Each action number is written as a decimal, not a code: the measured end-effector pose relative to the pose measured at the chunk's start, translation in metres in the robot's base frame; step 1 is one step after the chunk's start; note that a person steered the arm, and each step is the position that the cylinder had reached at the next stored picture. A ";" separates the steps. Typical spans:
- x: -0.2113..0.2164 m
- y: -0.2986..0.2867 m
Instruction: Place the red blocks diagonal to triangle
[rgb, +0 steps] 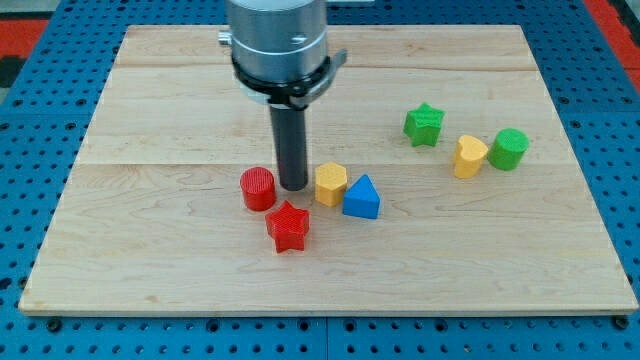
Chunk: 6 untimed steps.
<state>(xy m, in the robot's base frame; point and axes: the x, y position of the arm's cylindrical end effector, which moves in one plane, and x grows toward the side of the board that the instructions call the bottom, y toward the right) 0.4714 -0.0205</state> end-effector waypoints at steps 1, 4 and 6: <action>-0.019 -0.030; 0.011 -0.005; 0.050 0.007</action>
